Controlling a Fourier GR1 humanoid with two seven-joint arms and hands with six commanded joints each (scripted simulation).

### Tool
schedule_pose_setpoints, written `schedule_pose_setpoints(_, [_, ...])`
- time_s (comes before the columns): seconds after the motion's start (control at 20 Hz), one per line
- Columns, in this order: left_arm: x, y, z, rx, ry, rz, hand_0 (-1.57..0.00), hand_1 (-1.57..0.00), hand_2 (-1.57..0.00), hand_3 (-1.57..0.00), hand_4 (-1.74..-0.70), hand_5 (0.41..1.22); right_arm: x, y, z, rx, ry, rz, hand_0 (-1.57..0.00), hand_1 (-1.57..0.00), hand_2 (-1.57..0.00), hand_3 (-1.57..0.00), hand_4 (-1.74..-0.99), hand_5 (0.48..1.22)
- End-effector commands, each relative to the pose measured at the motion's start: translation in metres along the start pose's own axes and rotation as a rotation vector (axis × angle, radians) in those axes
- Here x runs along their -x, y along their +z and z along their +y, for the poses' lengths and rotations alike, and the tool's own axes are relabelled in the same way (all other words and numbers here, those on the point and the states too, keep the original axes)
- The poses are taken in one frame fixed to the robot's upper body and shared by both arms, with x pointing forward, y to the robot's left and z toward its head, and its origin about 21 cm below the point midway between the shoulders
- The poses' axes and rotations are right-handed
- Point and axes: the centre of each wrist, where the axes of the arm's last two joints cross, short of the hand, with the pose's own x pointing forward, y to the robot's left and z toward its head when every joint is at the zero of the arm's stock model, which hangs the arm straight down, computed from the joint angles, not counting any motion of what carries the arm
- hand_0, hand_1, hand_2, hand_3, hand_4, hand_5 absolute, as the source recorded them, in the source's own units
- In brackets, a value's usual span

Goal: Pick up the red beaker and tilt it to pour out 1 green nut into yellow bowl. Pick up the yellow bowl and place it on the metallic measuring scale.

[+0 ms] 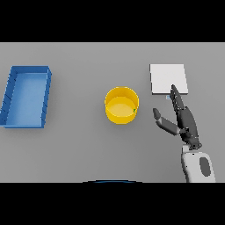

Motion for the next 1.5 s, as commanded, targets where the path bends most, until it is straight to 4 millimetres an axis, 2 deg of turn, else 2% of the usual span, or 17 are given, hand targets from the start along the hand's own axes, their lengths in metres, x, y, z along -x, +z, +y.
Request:
schedule_pose_setpoints(0.0, [0.015, -0.001, -0.009, 0.007, 0.017, 0.051, -1.57, -1.57, -1.57, -1.44, -1.73, 1.221, 0.003, 0.001, -0.002, -0.008, -0.009, 0.005, 0.0, 0.0, 0.0, 0.0, -1.276, 0.654])
schedule_pose_setpoints(0.15, [0.05, -0.002, -0.043, 0.068, 0.133, 0.181, -1.57, -1.57, -1.57, -1.5, -1.74, 1.221, 0.004, 0.002, -0.002, -0.006, -0.002, -0.004, 0.0, 0.0, 0.0, 0.0, -1.285, 0.663])
schedule_pose_setpoints(0.2, [0.059, 0.0, -0.058, 0.079, 0.171, 0.201, -1.57, -1.57, -1.57, -1.44, -1.74, 1.221, 0.005, 0.001, -0.003, -0.008, 0.016, -0.002, 0.0, 0.0, 0.0, 0.0, -1.293, 0.667])
schedule_pose_setpoints(0.25, [0.065, 0.002, -0.071, 0.101, 0.194, 0.246, -1.57, -1.57, -1.57, -1.46, -1.74, 1.221, 0.003, -0.002, -0.002, -0.013, 0.011, -0.002, 0.0, 0.0, 0.0, 0.0, -1.302, 0.671])
schedule_pose_setpoints(0.3, [0.075, 0.005, -0.081, 0.107, 0.235, 0.275, -1.57, -1.57, -1.57, -1.42, -1.74, 1.221, 0.005, -0.004, -0.002, -0.018, 0.007, 0.007, 0.0, 0.0, 0.0, 0.0, -1.307, 0.677])
schedule_pose_setpoints(0.4, [0.094, 0.012, -0.101, 0.118, 0.31, 0.33, -1.57, -1.57, -1.57, -1.47, -1.74, 1.221, 0.006, -0.002, -0.003, -0.022, 0.017, -0.003, 0.0, 0.0, 0.0, 0.0, -1.306, 0.688])
schedule_pose_setpoints(0.55, [0.109, 0.027, -0.117, 0.116, 0.339, 0.387, -1.57, -1.57, -1.57, -1.52, -1.74, 1.221, 0.005, 0.002, -0.003, -0.025, 0.018, -0.018, 0.0, 0.0, 0.0, 0.0, -1.304, 0.707])
schedule_pose_setpoints(0.7, [0.119, 0.045, -0.134, 0.093, 0.36, 0.394, -1.57, -1.57, -1.57, -1.41, -1.74, 1.221, 0.007, 0.0, -0.004, -0.025, 0.034, -0.006, 0.0, 0.0, 0.0, 0.0, -1.309, 0.72])
schedule_pose_setpoints(0.85, [0.125, 0.061, -0.138, 0.09, 0.378, 0.401, -1.57, -1.57, -1.57, -1.34, -1.74, 1.221, 0.007, 0.001, -0.003, -0.025, 0.048, -0.012, 0.0, 0.0, 0.0, 0.0, -1.327, 0.724])
schedule_pose_setpoints(0.95, [0.125, 0.065, -0.144, 0.091, 0.397, 0.407, -1.57, -1.57, -1.57, -1.32, -1.74, 1.146, 0.006, 0.002, -0.003, -0.024, 0.038, -0.012, 0.0, 0.0, 0.0, 0.0, -1.335, 0.725])
schedule_pose_setpoints(1.0, [0.124, 0.069, -0.147, 0.095, 0.401, 0.401, -1.57, -1.57, -1.57, -1.37, -1.68, 1.106, 0.005, 0.002, 0.001, -0.028, 0.038, -0.004, 0.0, 0.0, 0.0, 0.0, -1.336, 0.727])
schedule_pose_setpoints(1.1, [0.125, 0.077, -0.155, 0.119, 0.408, 0.397, -1.57, -1.57, -1.57, -1.44, -1.59, 0.962, 0.003, 0.001, -0.002, -0.02, 0.047, -0.017, 0.0, 0.0, 0.0, 0.0, -1.326, 0.728])
schedule_pose_setpoints(1.15, [0.124, 0.082, -0.156, 0.132, 0.411, 0.383, -1.57, -1.57, -1.57, -1.27, -1.5, 0.896, 0.004, 0.001, -0.002, -0.017, 0.047, -0.008, 0.0, 0.0, 0.0, 0.0, -1.326, 0.73])
schedule_pose_setpoints(1.25, [0.124, 0.089, -0.158, 0.178, 0.408, 0.369, -1.57, -1.57, -1.57, -0.93, -1.25, 0.81, 0.004, -0.001, -0.003, -0.021, 0.042, -0.014, 0.0, 0.0, 0.0, 0.0, -1.327, 0.73])
schedule_pose_setpoints(1.3, [0.124, 0.094, -0.152, 0.202, 0.425, 0.339, -1.57, -1.52, -1.41, -0.85, -1.13, 0.779, 0.004, 0.001, -0.005, -0.018, 0.038, -0.013, 0.0, 0.0, 0.0, 0.0, -1.325, 0.731])
schedule_pose_setpoints(1.35, [0.122, 0.097, -0.149, 0.235, 0.455, 0.312, -1.44, -1.29, -1.16, -0.71, -1.05, 0.757, 0.006, 0.002, -0.003, -0.021, 0.045, -0.003, 0.0, 0.0, 0.0, 0.0, -1.32, 0.731])
schedule_pose_setpoints(1.45, [0.124, 0.101, -0.142, 0.284, 0.475, 0.285, -0.98, -0.83, -0.75, -0.46, -0.92, 0.716, 0.006, 0.002, -0.004, -0.021, 0.036, -0.009, 0.0, 0.0, 0.0, 0.0, -1.321, 0.727])
